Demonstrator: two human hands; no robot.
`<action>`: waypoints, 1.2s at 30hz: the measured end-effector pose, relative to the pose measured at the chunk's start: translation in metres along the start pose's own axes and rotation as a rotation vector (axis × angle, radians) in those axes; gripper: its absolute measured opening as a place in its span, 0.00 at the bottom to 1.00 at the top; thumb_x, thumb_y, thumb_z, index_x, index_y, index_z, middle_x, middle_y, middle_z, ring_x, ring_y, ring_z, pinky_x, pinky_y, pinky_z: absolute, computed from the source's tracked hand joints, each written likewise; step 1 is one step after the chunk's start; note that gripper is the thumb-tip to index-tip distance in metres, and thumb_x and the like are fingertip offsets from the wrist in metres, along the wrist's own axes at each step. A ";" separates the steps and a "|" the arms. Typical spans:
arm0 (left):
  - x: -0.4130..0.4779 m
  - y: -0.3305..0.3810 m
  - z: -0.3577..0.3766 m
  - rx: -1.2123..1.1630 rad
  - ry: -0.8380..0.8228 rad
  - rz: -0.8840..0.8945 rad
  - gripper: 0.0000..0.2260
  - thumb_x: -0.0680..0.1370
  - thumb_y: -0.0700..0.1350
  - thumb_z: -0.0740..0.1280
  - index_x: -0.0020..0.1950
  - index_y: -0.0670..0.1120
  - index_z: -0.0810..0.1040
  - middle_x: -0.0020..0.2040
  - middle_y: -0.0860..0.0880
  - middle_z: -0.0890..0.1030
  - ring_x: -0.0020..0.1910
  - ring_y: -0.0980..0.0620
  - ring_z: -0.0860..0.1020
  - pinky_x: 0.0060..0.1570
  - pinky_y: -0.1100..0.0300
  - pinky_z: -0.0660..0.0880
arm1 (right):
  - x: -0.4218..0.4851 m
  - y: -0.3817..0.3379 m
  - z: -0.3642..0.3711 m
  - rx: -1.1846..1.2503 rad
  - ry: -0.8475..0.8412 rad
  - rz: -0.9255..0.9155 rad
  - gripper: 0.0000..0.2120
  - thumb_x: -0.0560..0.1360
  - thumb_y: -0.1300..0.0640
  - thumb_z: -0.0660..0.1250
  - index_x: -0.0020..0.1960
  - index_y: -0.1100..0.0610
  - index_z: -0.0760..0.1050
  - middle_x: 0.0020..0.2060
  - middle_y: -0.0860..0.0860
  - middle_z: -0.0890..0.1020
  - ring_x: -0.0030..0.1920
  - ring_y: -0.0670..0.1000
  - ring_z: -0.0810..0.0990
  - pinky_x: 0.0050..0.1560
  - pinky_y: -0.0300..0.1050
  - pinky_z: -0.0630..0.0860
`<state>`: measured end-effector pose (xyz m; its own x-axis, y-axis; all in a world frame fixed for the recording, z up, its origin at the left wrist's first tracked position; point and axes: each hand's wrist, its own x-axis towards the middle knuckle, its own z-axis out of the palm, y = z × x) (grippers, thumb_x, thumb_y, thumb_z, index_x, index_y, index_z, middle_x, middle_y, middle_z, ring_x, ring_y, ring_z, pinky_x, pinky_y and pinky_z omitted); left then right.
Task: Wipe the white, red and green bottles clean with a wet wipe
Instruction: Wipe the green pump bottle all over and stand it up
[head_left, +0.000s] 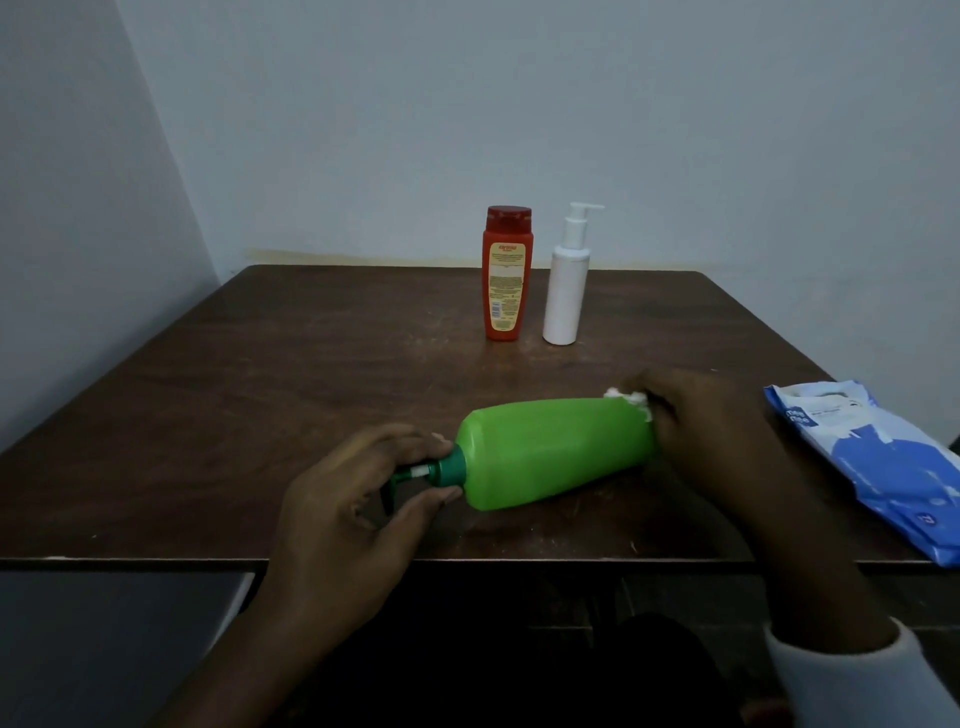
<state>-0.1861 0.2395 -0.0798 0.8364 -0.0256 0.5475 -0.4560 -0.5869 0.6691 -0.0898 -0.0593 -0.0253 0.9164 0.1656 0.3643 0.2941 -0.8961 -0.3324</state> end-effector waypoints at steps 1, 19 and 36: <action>0.019 0.007 0.005 -0.084 0.112 -0.022 0.17 0.68 0.42 0.81 0.54 0.54 0.84 0.52 0.58 0.85 0.53 0.58 0.84 0.56 0.60 0.80 | 0.000 0.005 -0.005 -0.014 0.019 -0.002 0.14 0.71 0.57 0.63 0.53 0.49 0.82 0.43 0.51 0.84 0.43 0.53 0.81 0.43 0.45 0.74; 0.194 0.100 0.001 0.031 0.034 0.060 0.23 0.68 0.53 0.82 0.59 0.51 0.80 0.42 0.51 0.84 0.38 0.69 0.80 0.37 0.75 0.72 | -0.012 -0.005 -0.037 0.196 0.435 -0.188 0.14 0.74 0.71 0.66 0.54 0.58 0.82 0.44 0.51 0.84 0.42 0.45 0.79 0.47 0.25 0.70; 0.160 0.014 0.028 -0.587 -0.035 -0.127 0.42 0.62 0.66 0.80 0.71 0.52 0.71 0.65 0.50 0.82 0.64 0.52 0.81 0.58 0.55 0.81 | -0.014 -0.016 -0.028 0.207 0.328 -0.204 0.16 0.75 0.68 0.67 0.60 0.58 0.79 0.50 0.52 0.84 0.47 0.44 0.79 0.48 0.28 0.67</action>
<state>-0.0503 0.2040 0.0031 0.9002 -0.0169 0.4351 -0.4354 -0.0424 0.8992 -0.1150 -0.0594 -0.0005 0.7092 0.1608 0.6864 0.5387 -0.7516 -0.3806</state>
